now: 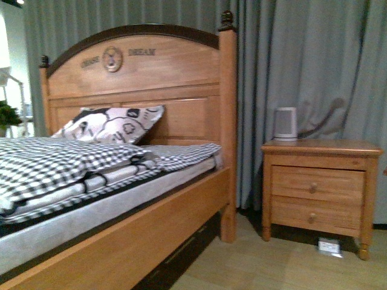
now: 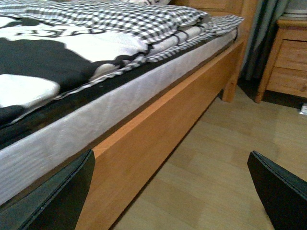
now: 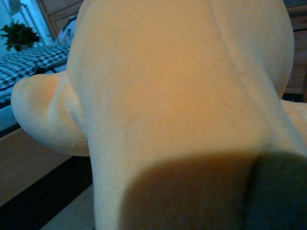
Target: Put away toys
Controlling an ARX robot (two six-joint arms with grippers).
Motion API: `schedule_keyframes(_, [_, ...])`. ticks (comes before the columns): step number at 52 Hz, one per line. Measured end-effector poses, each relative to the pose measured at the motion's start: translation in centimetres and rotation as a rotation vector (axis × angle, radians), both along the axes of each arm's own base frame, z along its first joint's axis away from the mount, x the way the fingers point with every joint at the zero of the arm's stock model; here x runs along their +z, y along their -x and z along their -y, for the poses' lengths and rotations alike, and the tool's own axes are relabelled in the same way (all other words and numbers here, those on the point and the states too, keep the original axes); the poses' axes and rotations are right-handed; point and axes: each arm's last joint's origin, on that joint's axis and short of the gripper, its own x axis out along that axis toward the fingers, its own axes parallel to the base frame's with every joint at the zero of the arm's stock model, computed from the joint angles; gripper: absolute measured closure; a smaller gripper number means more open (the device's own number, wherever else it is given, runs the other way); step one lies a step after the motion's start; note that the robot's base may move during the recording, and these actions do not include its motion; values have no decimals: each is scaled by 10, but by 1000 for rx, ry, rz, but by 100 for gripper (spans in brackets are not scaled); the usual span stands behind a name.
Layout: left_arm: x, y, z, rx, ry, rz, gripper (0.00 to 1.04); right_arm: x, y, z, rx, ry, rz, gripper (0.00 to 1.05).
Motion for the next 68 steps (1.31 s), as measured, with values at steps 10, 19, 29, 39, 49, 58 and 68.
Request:
schedule_keyframes(10, [0,0,0,0,0,0,6,0,0,0,2,0,0,83])
schedule_keyframes(19, [0,0,0,-1,0,0,6,0,0,0,1,1,0,83])
schedule_keyframes(29, [0,0,0,-4,0,0,6,0,0,0,-3,1,0,83])
schedule_keyframes(39, [0,0,0,-6,0,0,6,0,0,0,-5,1,0,83])
schedule_keyframes(49, [0,0,0,-2,0,0,6,0,0,0,2,2,0,83])
schedule_keyframes(58, [0,0,0,-2,0,0,6,0,0,0,2,2,0,83])
schedule_keyframes(68, [0,0,0,-2,0,0,6,0,0,0,2,2,0,83])
